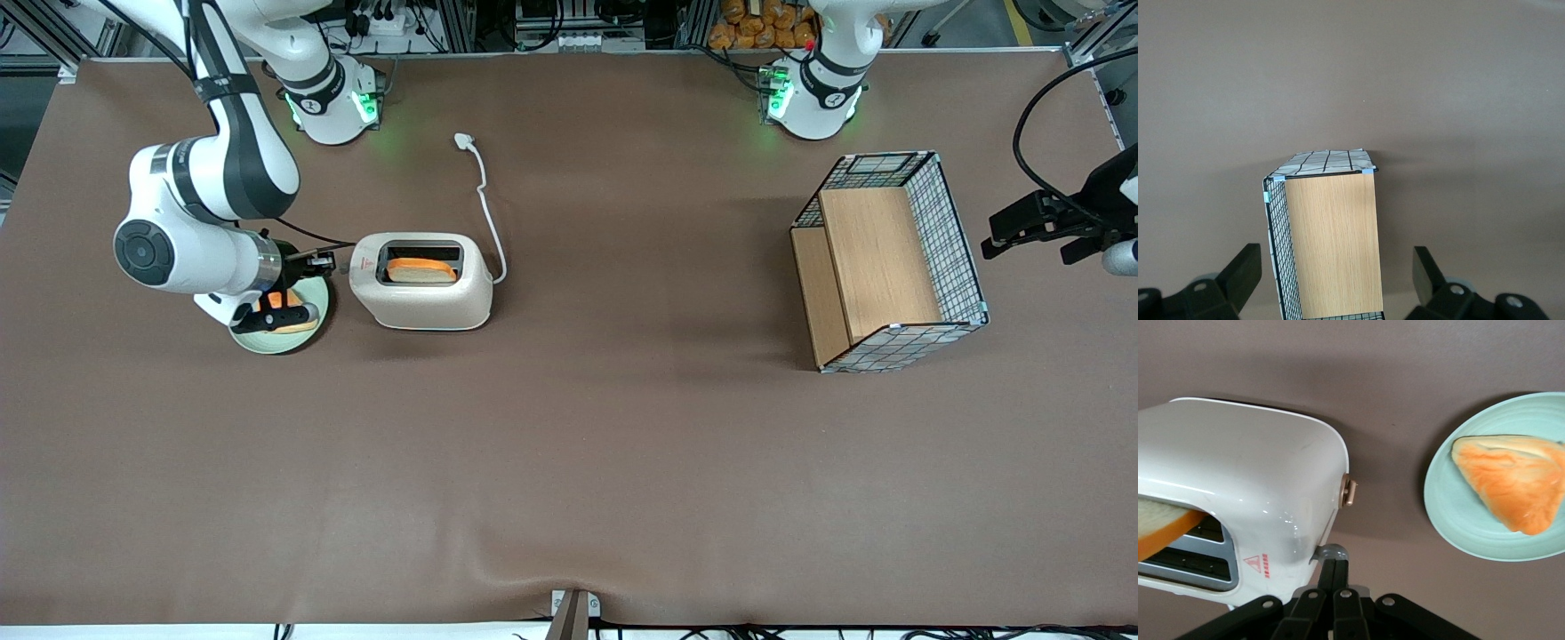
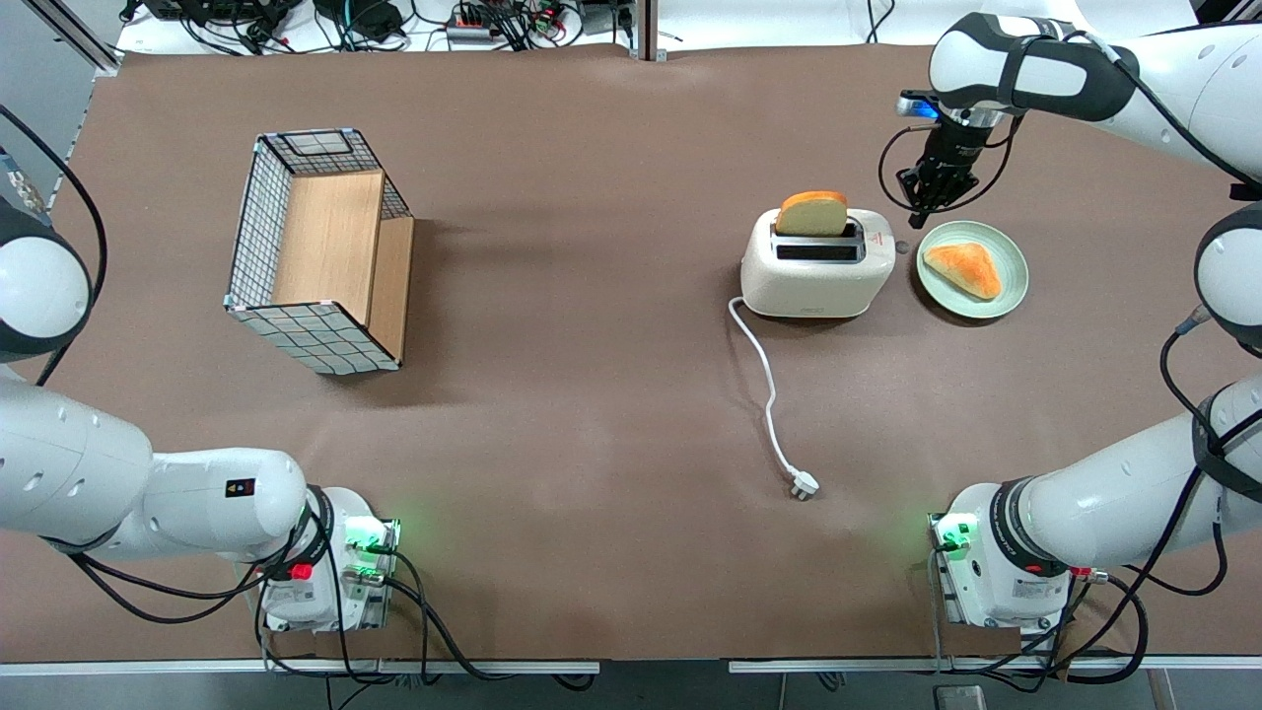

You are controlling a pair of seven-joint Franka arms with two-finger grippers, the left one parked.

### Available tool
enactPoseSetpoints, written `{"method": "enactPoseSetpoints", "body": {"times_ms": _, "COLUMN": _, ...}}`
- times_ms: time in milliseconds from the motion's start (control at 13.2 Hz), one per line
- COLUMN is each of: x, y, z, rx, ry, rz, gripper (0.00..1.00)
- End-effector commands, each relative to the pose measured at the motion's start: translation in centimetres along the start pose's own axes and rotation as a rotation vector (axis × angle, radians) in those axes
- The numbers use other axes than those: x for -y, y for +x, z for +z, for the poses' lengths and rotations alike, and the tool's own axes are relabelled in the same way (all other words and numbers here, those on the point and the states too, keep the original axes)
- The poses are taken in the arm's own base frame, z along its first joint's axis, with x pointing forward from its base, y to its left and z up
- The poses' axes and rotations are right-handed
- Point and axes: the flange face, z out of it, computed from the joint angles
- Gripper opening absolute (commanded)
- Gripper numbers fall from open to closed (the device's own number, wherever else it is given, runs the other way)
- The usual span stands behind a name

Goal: Press toaster button with right arm

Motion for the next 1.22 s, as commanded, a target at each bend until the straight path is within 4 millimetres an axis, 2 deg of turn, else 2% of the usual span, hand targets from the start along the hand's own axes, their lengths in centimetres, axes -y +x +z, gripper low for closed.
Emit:
{"method": "enactPoseSetpoints", "body": {"times_ms": 0, "x": -1.4, "y": -0.1, "z": 0.2, "rx": 0.006, "ry": 0.076, "rz": 0.043, "gripper": 0.00}}
{"method": "enactPoseSetpoints", "body": {"times_ms": 304, "x": -3.7, "y": -0.6, "z": 0.2, "rx": 0.012, "ry": 0.209, "rz": 0.087, "gripper": 0.00}}
{"method": "enactPoseSetpoints", "body": {"times_ms": 759, "x": -3.7, "y": -0.6, "z": 0.9, "rx": 0.014, "ry": 0.297, "rz": 0.126, "gripper": 0.00}}
{"method": "enactPoseSetpoints", "body": {"times_ms": 911, "x": -3.8, "y": -0.9, "z": 1.9, "rx": 0.026, "ry": 0.318, "rz": 0.137, "gripper": 0.00}}
{"method": "enactPoseSetpoints", "body": {"times_ms": 1139, "x": -5.7, "y": -0.8, "z": 3.4, "rx": 0.034, "ry": 0.344, "rz": 0.123, "gripper": 0.00}}
